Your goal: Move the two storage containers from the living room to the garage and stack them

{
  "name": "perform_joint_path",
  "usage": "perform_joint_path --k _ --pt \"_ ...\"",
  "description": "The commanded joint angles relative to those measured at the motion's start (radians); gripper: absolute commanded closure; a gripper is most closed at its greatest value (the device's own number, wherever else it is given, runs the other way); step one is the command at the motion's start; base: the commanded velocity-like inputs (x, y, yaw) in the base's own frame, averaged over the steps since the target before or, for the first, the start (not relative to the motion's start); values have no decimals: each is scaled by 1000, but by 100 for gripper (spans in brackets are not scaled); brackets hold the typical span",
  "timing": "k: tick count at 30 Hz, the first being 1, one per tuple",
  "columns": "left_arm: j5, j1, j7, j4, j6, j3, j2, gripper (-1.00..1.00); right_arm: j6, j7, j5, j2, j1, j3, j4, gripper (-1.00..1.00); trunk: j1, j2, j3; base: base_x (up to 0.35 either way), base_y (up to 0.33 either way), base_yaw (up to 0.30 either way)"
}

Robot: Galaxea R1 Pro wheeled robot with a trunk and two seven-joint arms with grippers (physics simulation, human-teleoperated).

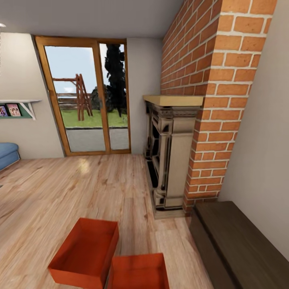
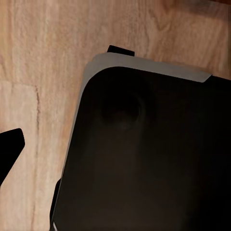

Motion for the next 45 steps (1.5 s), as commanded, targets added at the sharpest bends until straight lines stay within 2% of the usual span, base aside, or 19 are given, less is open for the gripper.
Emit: perform_joint_path --k 1,8,26,41,45 --pt "1 0 1 -1 -2 4 0 -100 -6 4 -10 0 -1 8 3 -100 0 0 -1 119 0 0" --pt "1 0 1 -1 -2 6 1 -100 -10 2 -13 -1 -1 7 3 -100 0 0 -1 20 0 119" --pt "1 0 1 -1 -3 7 -2 -100 -10 2 -10 -1 -1 7 3 -100 0 0 -1 0 0 7" --pt "2 0 4 -1 -3 7 1 -100 -1 -5 -9 0 -1 11 3 -100 0 0 -1 -132 -89 2" --pt "2 0 4 -1 -3 7 1 -100 -5 -7 -10 -1 -1 11 3 -100 0 0 -1 -5 -3 204"
